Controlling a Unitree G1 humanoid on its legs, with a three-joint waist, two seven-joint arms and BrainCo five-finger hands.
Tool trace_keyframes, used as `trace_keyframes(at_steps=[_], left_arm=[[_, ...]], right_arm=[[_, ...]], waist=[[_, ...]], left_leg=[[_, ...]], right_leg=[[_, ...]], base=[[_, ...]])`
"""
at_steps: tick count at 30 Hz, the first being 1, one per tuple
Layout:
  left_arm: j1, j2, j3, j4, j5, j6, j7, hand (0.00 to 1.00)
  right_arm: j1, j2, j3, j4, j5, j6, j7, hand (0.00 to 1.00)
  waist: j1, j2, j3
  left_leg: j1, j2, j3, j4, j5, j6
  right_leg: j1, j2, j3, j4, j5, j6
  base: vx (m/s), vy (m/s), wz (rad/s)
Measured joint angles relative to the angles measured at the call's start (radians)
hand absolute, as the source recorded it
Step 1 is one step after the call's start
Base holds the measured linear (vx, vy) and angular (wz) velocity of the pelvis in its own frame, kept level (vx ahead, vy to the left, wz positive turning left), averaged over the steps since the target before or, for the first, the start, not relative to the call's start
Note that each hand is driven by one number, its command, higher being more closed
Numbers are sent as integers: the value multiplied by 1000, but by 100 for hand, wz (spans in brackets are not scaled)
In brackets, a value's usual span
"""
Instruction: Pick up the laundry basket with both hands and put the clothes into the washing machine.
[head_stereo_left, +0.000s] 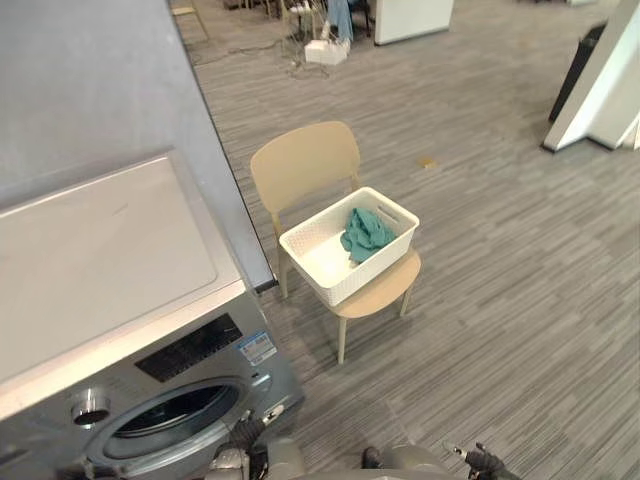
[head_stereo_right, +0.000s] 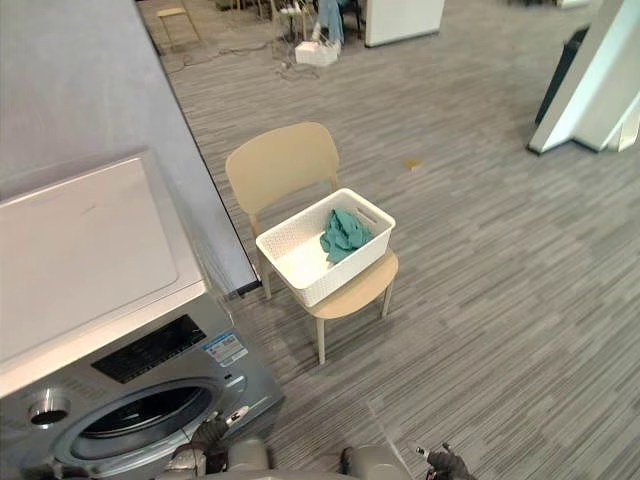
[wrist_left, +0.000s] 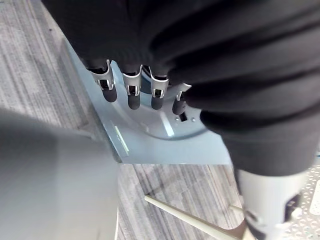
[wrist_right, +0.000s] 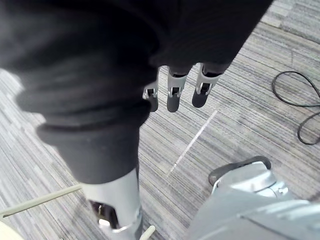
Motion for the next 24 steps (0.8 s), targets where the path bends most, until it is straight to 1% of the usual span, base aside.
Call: trace_keyframes(at_steps=[1,2,3,4,5,6,7,8,9,10,11,12,13,14,15,16,17,18,19,20,21,22,23,24], left_arm=[[7,-2,8,-14,0,-5,-1,0],[11,-4,21,-19,0,-7,-2,0],[15,-13,61,-31,-2,-6,-5,0],[16,-8,98,-27,-1,-7,-9,0],[15,-6,111,-27,0,-6,-13,0],[16,-10,132,-27,-1,-4,-20,0],[23,-16,175,-27,-2,1,-21,0],[25,-15,192,-26,-3,10,-20,0],[37,-13,197,3,-1,24,-22,0],[46,-10,199,8,-4,28,-22,0],[72,5,197,11,-18,54,-26,0],[88,12,197,9,-32,65,-28,0],[97,18,191,9,-41,70,-28,0],[97,23,168,9,-41,74,-19,0],[97,29,144,8,-41,73,-17,0],[94,38,104,-3,-39,70,-18,0],[88,38,101,-6,-40,70,-11,0],[82,38,101,-6,-40,72,3,0],[81,38,101,-6,-40,71,11,0],[80,38,100,-7,-41,71,13,0],[80,37,100,-7,-41,66,19,0],[79,39,100,-12,-40,60,22,0],[82,49,99,-26,-39,54,21,0],[84,42,103,-34,-39,45,19,0]], right_arm=[[-6,8,7,-7,-5,1,0,0],[-15,8,18,-11,-10,1,-1,0],[-30,10,29,-19,-19,1,-1,0],[-47,15,48,-26,-32,-1,0,0],[-53,20,62,-34,-34,-2,1,0],[-60,28,85,-50,-40,-3,3,0],[-76,31,117,-59,-40,-3,9,0],[-73,38,129,-74,-40,-3,16,0],[-54,55,140,-111,-41,-7,23,0],[-42,65,151,-128,-43,-9,25,0],[-14,84,165,-149,-51,-10,36,0],[4,91,166,-164,-57,-9,45,0],[13,83,158,-175,-73,-12,48,0],[31,77,132,-172,-79,-11,49,0],[44,81,110,-166,-70,-9,55,0],[54,83,41,-168,-69,-17,57,0],[57,78,16,-169,-69,-16,56,0],[65,78,-4,-171,-68,-17,55,0],[78,79,-19,-172,-67,-18,52,0],[88,79,-25,-171,-67,-17,46,0],[117,80,-18,-159,-65,-12,40,0],[132,82,-12,-144,-56,-4,40,0],[148,95,-5,-121,-37,5,40,0],[155,100,-5,-105,-19,11,41,0]], waist=[[14,3,-1],[15,4,0],[26,-2,-1],[54,-17,-11],[59,-26,-15],[65,-26,-17],[73,-29,-20],[79,-33,-21],[83,-42,-28],[86,-47,-33],[89,-66,-43],[91,-78,-46],[86,-86,-42],[71,-84,-42],[62,-83,-44],[61,-83,-46],[64,-83,-47],[64,-85,-47],[60,-84,-50],[57,-83,-57],[42,-81,-83],[28,-102,-106],[29,-113,-110],[33,-118,-117]], left_leg=[[-17,-43,-22,-141,2,-1],[-24,-61,-36,-217,6,-7],[-30,-87,-49,-318,77,4],[6,-105,-35,-373,101,18],[12,-112,-42,-377,100,22],[11,-120,-55,-360,84,53],[37,-127,-36,-343,43,90],[67,-138,-29,-352,30,91],[128,-159,-17,-391,14,97],[154,-173,-13,-403,8,98],[201,-204,-18,-414,0,107],[226,-226,-39,-415,-3,111],[258,-242,-81,-414,-4,113],[284,-243,-148,-410,-4,113],[290,-242,-181,-407,-4,112],[304,-236,-230,-413,-8,104],[311,-229,-256,-411,-18,87],[312,-221,-291,-399,-28,72],[310,-201,-333,-378,-43,47],[294,-188,-356,-364,-53,31],[264,-164,-404,-340,-78,2],[253,-142,-437,-326,-104,-26],[240,-130,-465,-307,-121,-55],[239,-89,-502,-281,-143,-94]], right_leg=[[14,12,14,-23,-1,-2],[24,17,17,-33,-1,-3],[38,21,32,-51,-4,-4],[58,10,68,-77,0,17],[64,5,79,-84,-4,25],[71,2,87,-86,-12,35],[78,-11,101,-33,-60,60],[75,-19,109,16,-88,83],[25,-37,107,213,-136,144],[-23,-49,102,358,-141,179],[-117,-78,102,640,-92,269],[-162,-98,107,796,-55,317],[-206,-127,99,931,-37,308],[-231,-162,76,980,-41,302],[-243,-186,68,976,-43,299],[-273,-257,63,929,-50,249],[-291,-310,79,867,-45,192],[-296,-345,121,778,-34,150],[-276,-342,224,640,-16,118],[-249,-331,295,564,-4,118],[-199,-303,455,433,31,141],[-157,-281,550,369,77,155],[-126,-280,594,307,139,208],[-79,-274,535,269,56,339]], base=[[218,27,-38],[252,25,-32],[314,27,-41],[341,29,-38],[379,39,-34],[374,55,-23],[371,66,-27],[366,72,-28],[294,52,-12],[355,51,3],[364,10,29],[431,-31,68],[405,-107,122],[310,-127,141],[326,-191,160],[256,-164,129],[244,-168,125],[164,-184,111],[153,-303,103],[145,-447,130],[104,-438,141],[122,-521,154],[113,-597,122],[50,-730,68]])
